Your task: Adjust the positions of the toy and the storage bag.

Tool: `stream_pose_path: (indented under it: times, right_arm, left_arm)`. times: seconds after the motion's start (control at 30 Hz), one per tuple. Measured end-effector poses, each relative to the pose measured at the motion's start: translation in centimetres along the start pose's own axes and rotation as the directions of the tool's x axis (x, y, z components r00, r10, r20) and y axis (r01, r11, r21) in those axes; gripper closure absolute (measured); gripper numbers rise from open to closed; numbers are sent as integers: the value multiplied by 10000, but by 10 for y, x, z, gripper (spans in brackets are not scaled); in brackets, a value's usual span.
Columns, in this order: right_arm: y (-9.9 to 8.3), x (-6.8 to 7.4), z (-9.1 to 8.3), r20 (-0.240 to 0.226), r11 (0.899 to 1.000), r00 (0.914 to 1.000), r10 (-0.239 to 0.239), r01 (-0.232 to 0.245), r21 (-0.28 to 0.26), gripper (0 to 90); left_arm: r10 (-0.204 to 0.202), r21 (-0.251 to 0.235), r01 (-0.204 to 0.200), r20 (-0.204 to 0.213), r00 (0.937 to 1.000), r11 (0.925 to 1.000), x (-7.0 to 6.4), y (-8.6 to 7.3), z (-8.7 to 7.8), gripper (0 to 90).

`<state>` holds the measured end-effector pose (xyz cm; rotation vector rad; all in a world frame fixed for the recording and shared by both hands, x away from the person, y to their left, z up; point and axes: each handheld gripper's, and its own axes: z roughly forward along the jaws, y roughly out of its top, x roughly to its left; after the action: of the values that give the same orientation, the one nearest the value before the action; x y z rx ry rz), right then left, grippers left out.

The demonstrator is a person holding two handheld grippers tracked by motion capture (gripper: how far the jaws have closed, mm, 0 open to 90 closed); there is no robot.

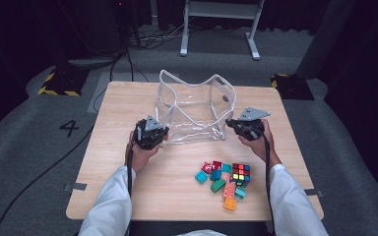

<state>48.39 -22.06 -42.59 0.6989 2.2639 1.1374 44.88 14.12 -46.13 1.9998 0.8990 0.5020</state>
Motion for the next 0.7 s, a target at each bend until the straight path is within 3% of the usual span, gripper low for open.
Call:
stream_pose_path:
  times: [0.17, 0.27, 0.3, 0.37, 0.43, 0.57, 0.6, 0.7]
  right_arm:
    - [-13, -5, -17, -84, 9998, 9999, -138, 137, -130, 873]
    - [-23, -5, -31, -52, 9996, 9997, -241, 240, -157, 874]
    - [-26, -4, -37, -83, 9996, 9996, -254, 253, -125, 874]
    - [-31, -3, -45, -122, 9992, 9992, -374, 372, -109, 874]
    - [-37, -1, -53, -133, 9986, 9985, -522, 521, -128, 875]
    - [-44, -1, -64, -183, 9991, 9991, -393, 389, -169, 874]
    - [-50, -1, -69, -234, 9991, 9992, -314, 307, -306, 874]
    - [-58, 0, -77, -323, 9988, 9994, -118, 103, -469, 873]
  left_arm:
    - [355, 11, -356, 506, 9981, 9994, -13, 4, 4, 864]
    - [706, 16, -711, 935, 9931, 9975, -20, 6, 7, 864]
    - [793, 5, -796, 881, 9930, 9968, -22, 7, 7, 864]
    - [809, 16, -814, 948, 9922, 9967, -26, 8, 8, 864]
    - [777, -92, -772, 1316, 9883, 9970, -32, 8, 10, 864]
    - [1095, -14, -1104, 1377, 9844, 9939, -40, 9, 11, 864]
    - [1272, 68, -1299, 1582, 9792, 9915, -44, 9, 11, 864]
    - [1363, 141, -1409, 1767, 9748, 9899, -49, 9, 10, 863]
